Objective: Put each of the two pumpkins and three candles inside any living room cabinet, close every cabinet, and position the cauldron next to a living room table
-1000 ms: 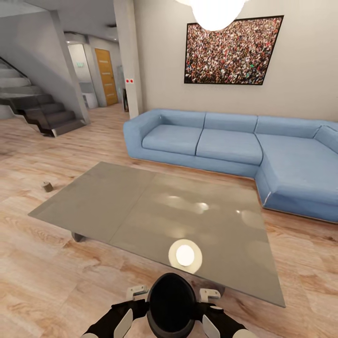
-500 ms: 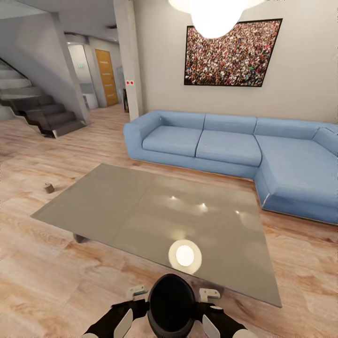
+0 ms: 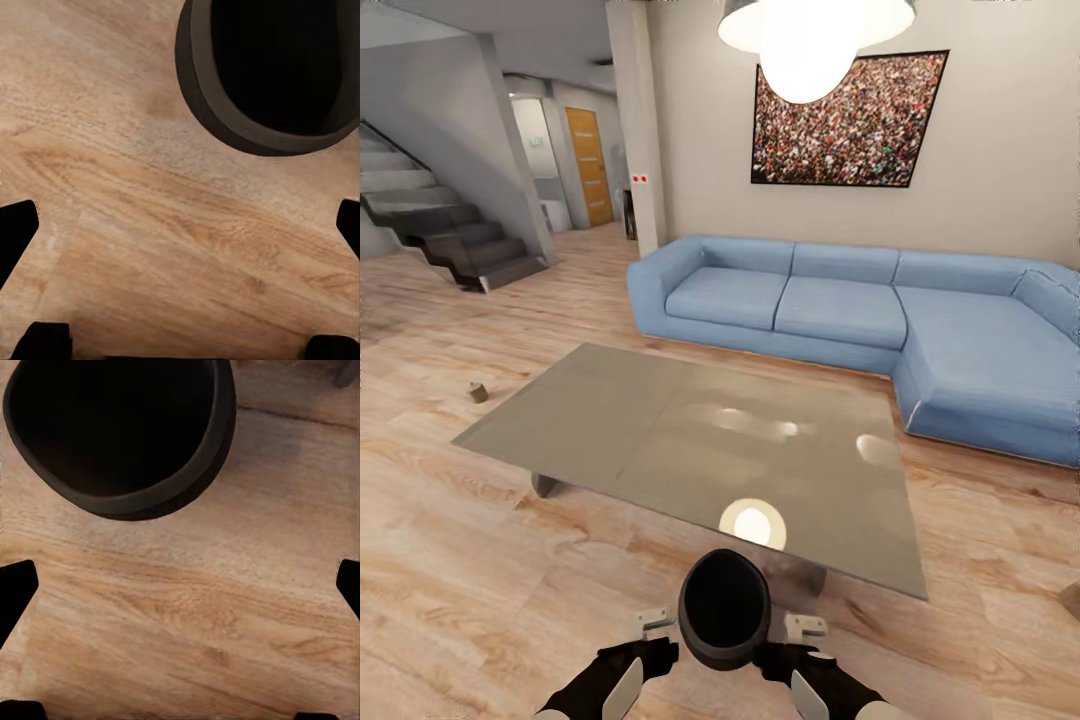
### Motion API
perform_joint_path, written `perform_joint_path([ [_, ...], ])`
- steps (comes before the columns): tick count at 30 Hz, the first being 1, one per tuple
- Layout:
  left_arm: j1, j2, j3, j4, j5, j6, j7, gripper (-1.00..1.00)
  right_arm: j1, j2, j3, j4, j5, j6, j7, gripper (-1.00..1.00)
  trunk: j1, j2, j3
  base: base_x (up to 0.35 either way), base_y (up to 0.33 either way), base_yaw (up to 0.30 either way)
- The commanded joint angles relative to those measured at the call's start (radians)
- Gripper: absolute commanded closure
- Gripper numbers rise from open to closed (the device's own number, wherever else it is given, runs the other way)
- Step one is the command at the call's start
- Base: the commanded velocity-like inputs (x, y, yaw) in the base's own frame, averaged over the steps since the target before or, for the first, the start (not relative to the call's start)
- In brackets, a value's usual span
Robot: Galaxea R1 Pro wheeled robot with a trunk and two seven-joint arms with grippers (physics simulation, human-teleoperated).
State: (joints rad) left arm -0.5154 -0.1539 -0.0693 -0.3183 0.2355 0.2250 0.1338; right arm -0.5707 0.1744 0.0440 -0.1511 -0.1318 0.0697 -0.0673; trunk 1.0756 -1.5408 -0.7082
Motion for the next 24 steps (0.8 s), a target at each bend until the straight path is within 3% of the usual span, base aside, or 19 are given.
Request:
perform_joint_path([
  [1,0.000,0.001,-0.007,-0.002,0.010,0.005,0.007,-1.00,0.000,0.000,0.005,-0.002,-0.010,0.005,-0.005,-1.00,-0.005,0.007,0.002,-0.322,0.000,0.000],
  [7,0.000,0.001,-0.007,-0.002,0.010,0.005,0.007,-1.00,0.000,0.000,0.005,-0.001,-0.010,0.005,-0.005,-1.00,-0.028,0.049,0.021,-0.251,0.000,0.000],
  [20,0.000,0.001,-0.007,-0.002,0.009,0.004,0.007,-1.00,0.000,0.000,0.005,-0.001,-0.009,0.005,-0.005,-1.00,-0.077,0.140,0.062,-0.022,0.000,0.000],
  [24,0.000,0.001,-0.007,-0.002,0.009,0.004,0.007,-1.00,0.000,0.000,0.005,-0.001,-0.009,0.005,-0.005,-1.00,-0.077,0.140,0.062,0.000,0.000,0.000],
])
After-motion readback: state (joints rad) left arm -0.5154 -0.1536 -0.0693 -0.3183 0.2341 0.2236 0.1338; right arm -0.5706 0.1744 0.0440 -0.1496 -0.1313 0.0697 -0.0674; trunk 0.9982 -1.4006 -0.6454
